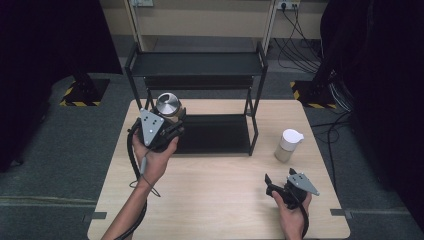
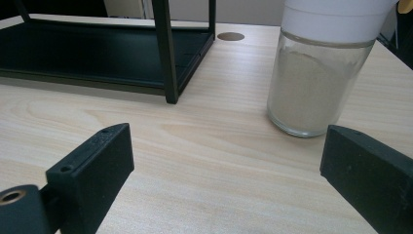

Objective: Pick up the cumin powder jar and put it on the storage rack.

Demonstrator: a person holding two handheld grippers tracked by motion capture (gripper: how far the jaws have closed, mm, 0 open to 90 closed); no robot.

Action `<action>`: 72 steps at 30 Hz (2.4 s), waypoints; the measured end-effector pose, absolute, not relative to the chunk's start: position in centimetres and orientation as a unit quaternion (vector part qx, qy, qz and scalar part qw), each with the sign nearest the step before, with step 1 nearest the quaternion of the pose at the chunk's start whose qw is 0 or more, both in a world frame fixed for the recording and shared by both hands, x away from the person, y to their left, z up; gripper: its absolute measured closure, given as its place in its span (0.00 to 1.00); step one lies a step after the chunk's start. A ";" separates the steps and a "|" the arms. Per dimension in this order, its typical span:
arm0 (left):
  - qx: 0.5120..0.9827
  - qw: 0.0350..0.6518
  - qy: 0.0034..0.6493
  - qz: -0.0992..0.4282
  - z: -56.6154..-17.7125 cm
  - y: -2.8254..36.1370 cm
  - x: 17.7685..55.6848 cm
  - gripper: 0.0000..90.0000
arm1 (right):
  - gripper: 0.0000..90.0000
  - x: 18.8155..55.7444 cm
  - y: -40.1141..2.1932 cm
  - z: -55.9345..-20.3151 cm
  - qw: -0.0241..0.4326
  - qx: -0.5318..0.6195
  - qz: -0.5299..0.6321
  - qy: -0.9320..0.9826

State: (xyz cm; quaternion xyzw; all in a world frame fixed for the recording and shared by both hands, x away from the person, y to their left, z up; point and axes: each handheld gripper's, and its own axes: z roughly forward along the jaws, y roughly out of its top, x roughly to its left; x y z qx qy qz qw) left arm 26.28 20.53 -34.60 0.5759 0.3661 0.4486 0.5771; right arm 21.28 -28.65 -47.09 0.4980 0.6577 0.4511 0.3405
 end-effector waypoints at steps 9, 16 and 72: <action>0.565 0.580 0.379 0.448 -32.7 20.6 27.5 0.34 | 0.06 21.2 -28.7 -47.1 0.341 0.497 0.452 0.657; 0.566 0.575 0.375 0.456 -30.8 20.1 28.6 0.34 | 0.07 21.3 -28.6 -47.1 0.340 0.498 0.451 0.658; 0.628 0.464 0.413 0.469 -20.3 16.2 38.5 0.34 | 0.07 21.4 -28.6 -47.0 0.341 0.487 0.448 0.668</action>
